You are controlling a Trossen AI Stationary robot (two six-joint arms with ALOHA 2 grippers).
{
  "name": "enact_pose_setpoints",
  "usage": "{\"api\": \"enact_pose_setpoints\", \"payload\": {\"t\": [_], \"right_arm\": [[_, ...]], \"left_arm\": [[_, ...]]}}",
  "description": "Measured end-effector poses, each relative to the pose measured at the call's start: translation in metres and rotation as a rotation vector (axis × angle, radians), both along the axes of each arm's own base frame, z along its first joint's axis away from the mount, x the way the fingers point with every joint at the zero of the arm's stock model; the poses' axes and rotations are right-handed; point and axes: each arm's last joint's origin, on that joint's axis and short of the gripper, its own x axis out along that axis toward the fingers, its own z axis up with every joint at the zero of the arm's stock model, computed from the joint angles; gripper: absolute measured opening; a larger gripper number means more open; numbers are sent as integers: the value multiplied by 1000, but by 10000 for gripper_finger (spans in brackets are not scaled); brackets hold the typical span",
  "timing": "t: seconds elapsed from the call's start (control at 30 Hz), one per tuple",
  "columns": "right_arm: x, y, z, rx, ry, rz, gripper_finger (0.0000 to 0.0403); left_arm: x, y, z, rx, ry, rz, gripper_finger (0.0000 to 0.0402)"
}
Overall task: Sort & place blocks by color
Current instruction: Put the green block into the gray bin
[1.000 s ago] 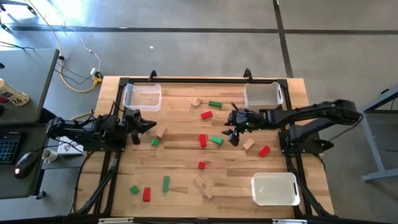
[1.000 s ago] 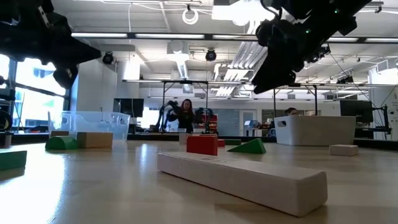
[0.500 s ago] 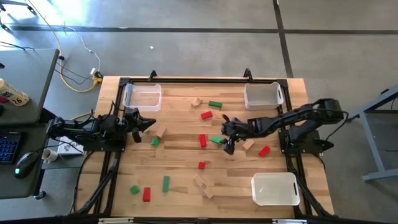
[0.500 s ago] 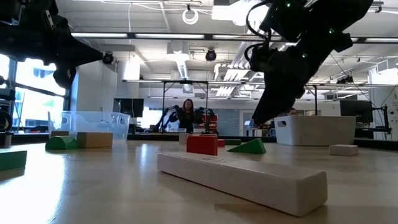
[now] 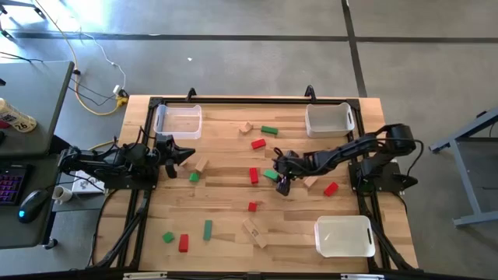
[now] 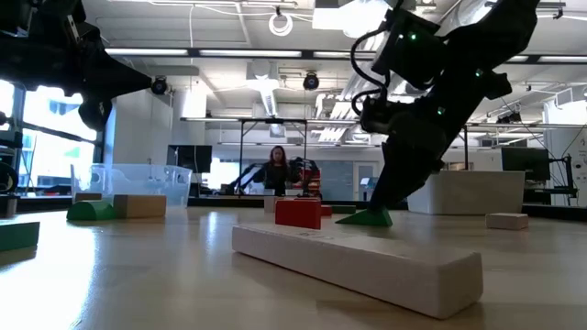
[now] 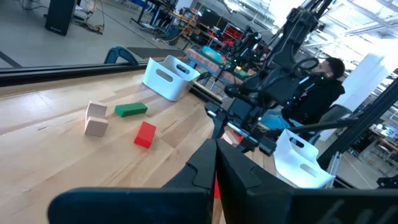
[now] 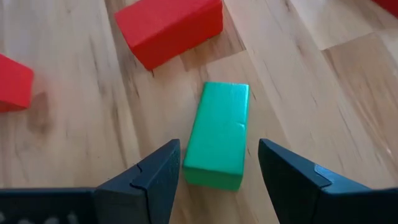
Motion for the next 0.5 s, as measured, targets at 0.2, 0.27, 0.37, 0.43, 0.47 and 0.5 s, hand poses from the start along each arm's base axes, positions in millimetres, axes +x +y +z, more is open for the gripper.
{"api": "enact_pose_setpoints", "payload": {"t": [0.2, 0.27, 0.37, 0.43, 0.47, 0.5], "right_arm": [[1, -1, -8, -10, 21, -26, 203], [1, -1, -8, 0, 20, -40, 192], [1, -1, -8, 0, 22, -47, 154], [1, -1, -7, 12, 19, -54, 121], [1, -1, -7, 22, 16, -56, 108], [2, -1, -7, 30, 14, -58, 105]], "left_arm": [[0, 0, 0, 0, 0, 0, 0], [0, 0, 0, 0, 0, 0, 0], [0, 0, 0, 0, 0, 0, 0], [0, 0, 0, 0, 0, 6, 0], [0, 0, 0, 1, 0, 8, 0], [0, 0, 0, 1, 0, 9, 0]]}}
